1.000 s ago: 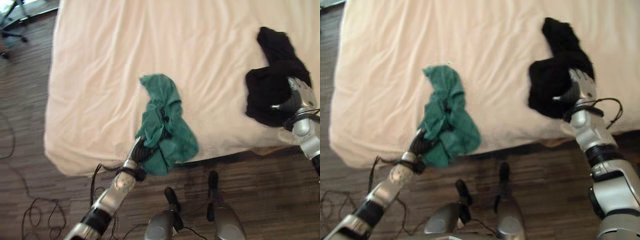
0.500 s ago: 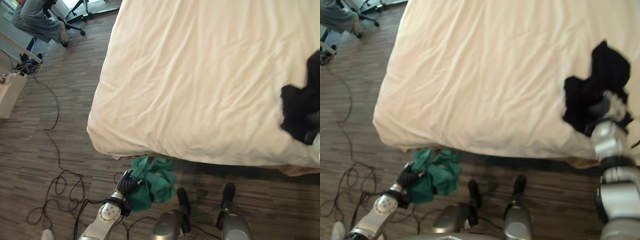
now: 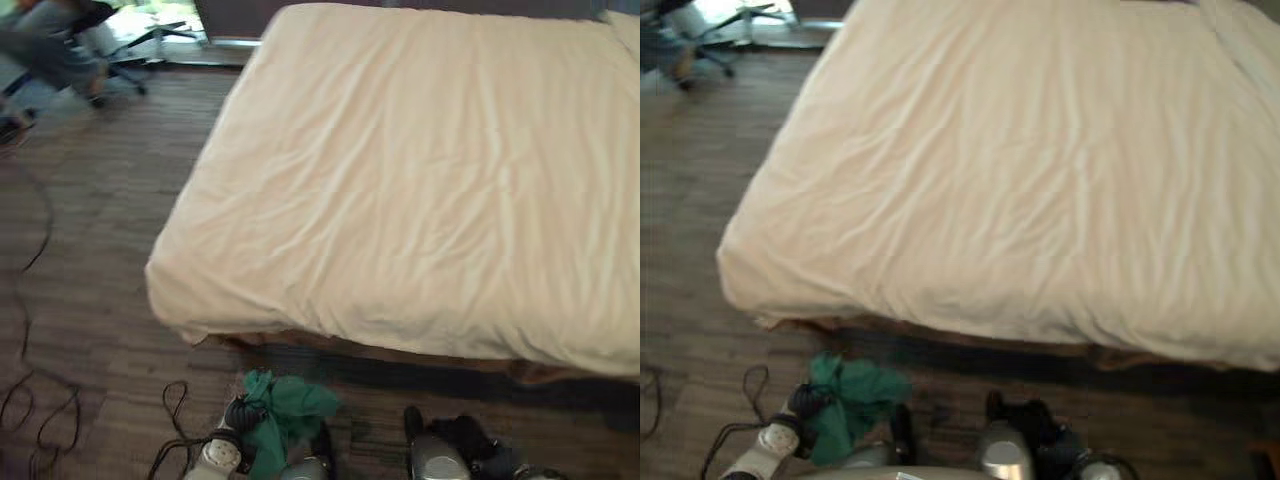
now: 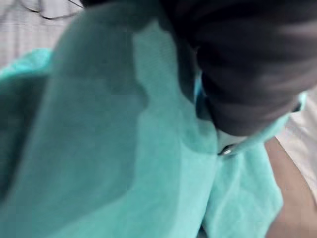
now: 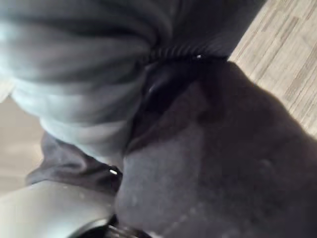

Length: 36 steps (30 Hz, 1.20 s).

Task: Tidy up the quilt and then pick up the clothes from the bed and put them into the laundry hamper.

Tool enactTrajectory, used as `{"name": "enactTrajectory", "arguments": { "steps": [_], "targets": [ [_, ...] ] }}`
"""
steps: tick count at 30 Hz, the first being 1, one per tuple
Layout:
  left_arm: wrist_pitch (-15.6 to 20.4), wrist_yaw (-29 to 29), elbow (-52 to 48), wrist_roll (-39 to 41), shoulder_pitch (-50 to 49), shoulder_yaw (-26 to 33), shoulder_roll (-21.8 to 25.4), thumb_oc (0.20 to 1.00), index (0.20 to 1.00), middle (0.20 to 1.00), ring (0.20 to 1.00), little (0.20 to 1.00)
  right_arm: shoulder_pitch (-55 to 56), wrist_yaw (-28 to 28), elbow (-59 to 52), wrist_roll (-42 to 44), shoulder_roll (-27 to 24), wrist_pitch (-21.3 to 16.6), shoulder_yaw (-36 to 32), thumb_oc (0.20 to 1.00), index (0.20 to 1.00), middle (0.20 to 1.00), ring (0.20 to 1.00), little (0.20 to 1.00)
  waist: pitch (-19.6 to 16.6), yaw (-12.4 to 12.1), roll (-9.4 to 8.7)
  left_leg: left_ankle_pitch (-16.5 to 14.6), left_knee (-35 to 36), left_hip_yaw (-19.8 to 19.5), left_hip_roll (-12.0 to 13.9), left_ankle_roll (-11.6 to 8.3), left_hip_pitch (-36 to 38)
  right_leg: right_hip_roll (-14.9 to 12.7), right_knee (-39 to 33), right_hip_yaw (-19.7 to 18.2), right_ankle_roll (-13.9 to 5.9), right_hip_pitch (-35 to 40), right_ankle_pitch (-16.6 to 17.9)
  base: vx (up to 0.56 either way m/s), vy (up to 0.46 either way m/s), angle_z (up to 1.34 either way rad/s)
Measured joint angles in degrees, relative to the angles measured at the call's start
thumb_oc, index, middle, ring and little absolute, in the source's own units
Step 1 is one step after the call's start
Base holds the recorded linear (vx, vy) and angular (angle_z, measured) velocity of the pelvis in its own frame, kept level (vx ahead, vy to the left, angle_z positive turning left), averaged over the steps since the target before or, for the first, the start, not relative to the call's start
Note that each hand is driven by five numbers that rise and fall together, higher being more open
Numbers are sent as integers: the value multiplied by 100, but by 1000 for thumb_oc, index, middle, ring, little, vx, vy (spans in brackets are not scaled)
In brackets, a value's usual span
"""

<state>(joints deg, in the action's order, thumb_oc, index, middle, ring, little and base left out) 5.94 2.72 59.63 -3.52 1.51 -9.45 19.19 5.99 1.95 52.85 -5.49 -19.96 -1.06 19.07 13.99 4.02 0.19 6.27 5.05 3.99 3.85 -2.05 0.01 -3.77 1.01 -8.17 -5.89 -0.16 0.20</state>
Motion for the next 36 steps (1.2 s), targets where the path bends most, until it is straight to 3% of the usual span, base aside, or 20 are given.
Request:
{"name": "enactTrajectory", "arguments": {
  "steps": [3,5,6,7,8,10,11,12,13,14,15,16,18,19,20,22,24,25,32,36],
  "targets": [
    [24,179,159,77,-132,221,-157,200,200,200,200,200,-657,-39,384,-14,-35,94,344,200,200,200,200,200,-61,-335,241,38,16,-329,128,-18,-291,146,-560,350,17,305,182,-67,-75,97],
    [-27,231,29,259,-362,309,-324,200,200,200,200,200,-953,-110,151,-72,-207,63,419,200,200,200,200,200,-112,-592,445,-252,15,-352,192,-34,-677,240,-564,798,82,254,221,-209,80,125],
    [-25,235,-26,357,-256,323,-295,200,200,200,200,200,-947,-157,91,-72,-223,33,379,200,200,200,200,200,-59,-513,306,-480,13,-273,142,-166,-726,91,-601,1044,264,253,219,-159,91,201],
    [-20,240,-3,475,-175,331,-366,200,200,200,200,200,-1029,-209,102,-73,-201,44,375,200,200,200,200,200,-26,-606,298,-422,-32,190,110,-79,-783,-113,-594,1430,416,317,286,-150,106,225],
    [-29,219,-2,671,-167,315,-465,200,200,200,200,200,-1121,-299,94,-75,-201,79,362,200,200,200,200,200,30,-613,116,-373,-315,1459,165,-136,-772,-361,-573,1934,400,438,322,-127,107,206],
    [-41,221,62,773,-248,344,-456,200,200,200,200,200,-1303,-384,62,-67,-156,87,277,200,200,200,200,200,7,-680,142,-419,-706,2040,421,-246,-504,-519,-574,2488,403,674,311,-143,161,171],
    [-120,228,222,771,-178,346,-455,200,200,200,200,200,-1242,-486,-11,-17,-103,82,-59,200,200,200,200,200,-12,-557,1,-505,-1142,2305,570,-400,-295,-744,-569,3128,388,972,303,-59,108,174],
    [-106,238,210,770,-178,352,-459,200,200,200,200,200,-1196,-521,-6,6,-81,67,-170,200,200,200,200,200,-78,-536,-59,-517,-1217,2401,619,-417,-153,-839,-568,3275,360,1056,279,-16,51,184],
    [-102,263,160,761,-285,351,-461,200,200,200,200,200,-1191,-565,-7,65,-120,65,-297,200,200,200,200,200,-131,-597,-78,-565,-1233,2468,776,-472,16,-957,-567,3397,278,1136,231,101,282,125],
    [-119,316,98,736,-439,327,-536,200,200,200,200,200,-1152,-634,-10,119,-186,35,-518,200,200,200,200,200,-242,-626,80,-478,-1100,2475,892,-485,286,-997,-486,3557,-62,1191,210,110,417,200],
    [-136,387,235,684,-467,305,-838,200,200,200,200,200,-786,-793,79,190,-184,92,-1211,200,200,200,200,200,-401,-561,254,-602,-717,2212,538,-382,530,-1286,-42,4009,-174,1400,153,159,643,258],
    [-182,429,325,650,-341,157,-899,200,200,200,200,200,-576,-809,384,210,-175,202,-1181,200,200,200,200,200,-417,-596,113,-441,-578,1993,228,-52,610,-1794,818,4150,-186,1267,113,59,357,236],
    [-242,452,470,472,-210,-8,-731,200,200,200,200,200,-477,-855,456,216,100,225,-1055,200,200,200,200,200,-399,-669,-56,-494,-671,1727,-90,138,510,-2370,2155,3974,-167,999,388,41,218,178],
    [-289,484,437,448,-149,-71,-582,200,200,200,200,200,-277,-865,450,228,335,194,-911,200,200,200,200,200,-440,-603,-184,-550,-473,1342,-168,388,536,-2407,2935,3359,-416,503,-16,10,150,170],
    [-287,524,437,448,-129,-111,-479,200,200,200,200,200,-333,-860,458,283,467,202,-893,200,200,200,200,200,-421,-641,-250,-543,-464,1235,-194,438,498,-2291,3112,2978,-438,163,-82,83,145,158],
    [-386,605,489,448,-5,-216,-270,200,200,200,200,200,-526,-929,408,565,730,121,-784,200,200,200,200,200,-331,-433,-201,-489,-292,553,-201,548,476,-1016,3125,1472,-377,-742,-627,184,24,122],
    [-376,601,500,449,143,-206,-279,200,200,200,200,200,-618,-944,454,815,685,71,-780,200,200,200,200,200,-293,-360,-166,-442,-143,297,-361,503,641,-393,2574,785,-323,-1009,-860,160,-55,124],
    [-385,625,550,433,174,-254,-341,200,200,200,200,200,-829,-1049,761,838,91,121,-966,200,200,200,200,200,23,-415,202,-1272,-513,320,183,-93,1121,658,390,1281,753,-656,604,142,-43,68],
    [-416,699,85,229,287,-482,-604,200,200,200,200,200,-693,-1156,541,808,399,150,-585,200,200,200,200,200,-193,-538,38,-1033,-278,479,162,-130,1031,625,-390,1514,561,-500,746,179,-80,-7],
    [-397,701,61,232,270,-485,-572,200,200,200,200,200,-533,-1096,194,767,411,150,-512,200,200,200,200,200,-214,-568,10,-1167,-358,483,213,-176,1099,506,739,1808,806,-907,295,171,-160,-1]
  ]
}}
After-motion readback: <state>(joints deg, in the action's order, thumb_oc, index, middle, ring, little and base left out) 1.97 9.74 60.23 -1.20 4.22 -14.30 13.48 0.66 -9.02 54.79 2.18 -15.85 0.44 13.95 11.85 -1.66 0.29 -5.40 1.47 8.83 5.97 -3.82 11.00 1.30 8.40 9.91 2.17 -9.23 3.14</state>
